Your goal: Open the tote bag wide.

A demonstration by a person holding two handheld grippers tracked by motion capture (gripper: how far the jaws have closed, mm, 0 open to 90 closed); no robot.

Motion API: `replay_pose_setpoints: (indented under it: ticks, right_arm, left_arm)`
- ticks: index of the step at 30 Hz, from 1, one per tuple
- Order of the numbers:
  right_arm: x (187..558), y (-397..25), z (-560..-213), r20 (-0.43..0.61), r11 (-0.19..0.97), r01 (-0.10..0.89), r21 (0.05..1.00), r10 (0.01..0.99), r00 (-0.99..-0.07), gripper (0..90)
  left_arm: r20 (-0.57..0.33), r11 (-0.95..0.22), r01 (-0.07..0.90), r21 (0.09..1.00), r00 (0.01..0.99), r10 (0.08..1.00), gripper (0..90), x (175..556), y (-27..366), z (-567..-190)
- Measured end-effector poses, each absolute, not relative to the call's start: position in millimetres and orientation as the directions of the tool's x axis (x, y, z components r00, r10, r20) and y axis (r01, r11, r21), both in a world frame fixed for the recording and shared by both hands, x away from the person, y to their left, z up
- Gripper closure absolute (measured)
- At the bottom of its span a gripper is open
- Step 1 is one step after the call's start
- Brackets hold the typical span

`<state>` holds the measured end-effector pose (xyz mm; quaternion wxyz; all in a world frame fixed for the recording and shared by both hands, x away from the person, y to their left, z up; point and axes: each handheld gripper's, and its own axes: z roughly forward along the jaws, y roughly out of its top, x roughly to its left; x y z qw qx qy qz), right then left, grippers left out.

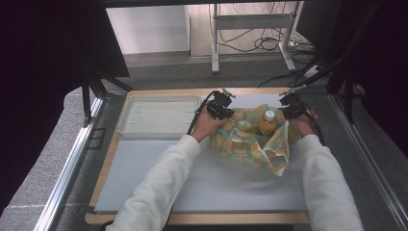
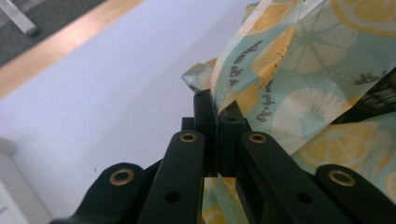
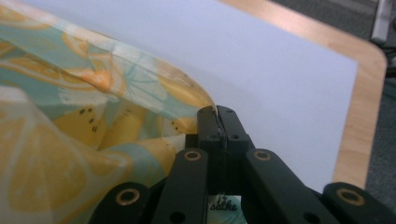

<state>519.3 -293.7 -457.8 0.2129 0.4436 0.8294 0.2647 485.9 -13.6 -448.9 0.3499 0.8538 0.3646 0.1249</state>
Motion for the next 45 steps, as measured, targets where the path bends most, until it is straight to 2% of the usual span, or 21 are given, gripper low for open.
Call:
replay_pose_setpoints:
  ticks: [14,20,21,23,24,25,27,31,36,39,40,41,42,43,44,45]
  right_arm:
    - [513,-303,-484,-0.113,0.476,0.651,0.591,0.848,-0.517,88.9]
    - [508,-306,-489,-0.092,0.466,0.654,0.596,0.848,-0.521,88.2]
    - [507,-307,-489,-0.081,0.459,0.658,0.597,0.850,-0.520,84.6]
    - [505,-313,-481,-0.070,0.426,0.655,0.624,0.865,-0.496,71.5]
    - [505,-313,-481,-0.070,0.426,0.655,0.624,0.865,-0.496,71.5]
    - [502,-321,-469,-0.033,0.365,0.645,0.672,0.884,-0.466,65.5]
    - [500,-324,-461,-0.022,0.341,0.636,0.692,0.891,-0.454,63.1]
    - [486,-339,-425,0.012,0.274,0.586,0.762,0.900,-0.436,58.2]
    - [470,-345,-404,0.019,0.273,0.561,0.781,0.888,-0.459,59.9]
    - [455,-344,-392,0.032,0.285,0.544,0.789,0.866,-0.499,68.4]
    - [445,-342,-385,0.032,0.297,0.536,0.791,0.854,-0.520,76.2]
    - [445,-342,-385,0.032,0.297,0.536,0.791,0.854,-0.520,76.2]
    - [440,-341,-383,0.031,0.305,0.528,0.793,0.845,-0.533,80.8]
    - [431,-337,-378,0.023,0.323,0.515,0.794,0.831,-0.556,86.3]
    - [427,-336,-376,0.025,0.328,0.511,0.794,0.823,-0.567,88.0]
    - [427,-336,-376,0.025,0.328,0.511,0.794,0.823,-0.567,88.0]
  left_arm:
    - [-0.059,-0.524,0.558,0.644,0.719,0.692,89.6,481,-23,-481]
    - [-0.080,-0.514,0.556,0.653,0.726,0.683,89.5,476,-20,-486]
    - [-0.086,-0.508,0.557,0.657,0.724,0.684,89.5,475,-19,-487]
    - [-0.090,-0.502,0.557,0.662,0.724,0.684,89.5,474,-16,-486]
    - [-0.094,-0.496,0.557,0.666,0.723,0.685,89.5,473,-15,-485]
    - [-0.094,-0.491,0.551,0.675,0.724,0.683,89.5,473,-13,-483]
    - [-0.099,-0.485,0.550,0.680,0.725,0.682,89.5,473,-12,-481]
    - [-0.104,-0.480,0.546,0.686,0.727,0.679,89.4,472,-11,-478]
    - [-0.101,-0.481,0.540,0.690,0.731,0.675,89.2,470,-11,-476]
    - [-0.105,-0.477,0.538,0.695,0.733,0.672,87.9,468,-10,-474]
    - [-0.105,-0.473,0.535,0.700,0.733,0.672,84.7,467,-10,-473]
    - [-0.107,-0.467,0.532,0.706,0.733,0.672,84.7,466,-9,-471]
    - [-0.103,-0.466,0.523,0.714,0.736,0.669,81.3,465,-8,-469]
    - [-0.100,-0.459,0.514,0.725,0.737,0.668,70.9,463,-7,-466]
    - [-0.105,-0.449,0.509,0.734,0.739,0.665,64.1,462,-5,-463]
    - [-0.112,-0.440,0.507,0.741,0.740,0.663,64.1,460,-3,-460]
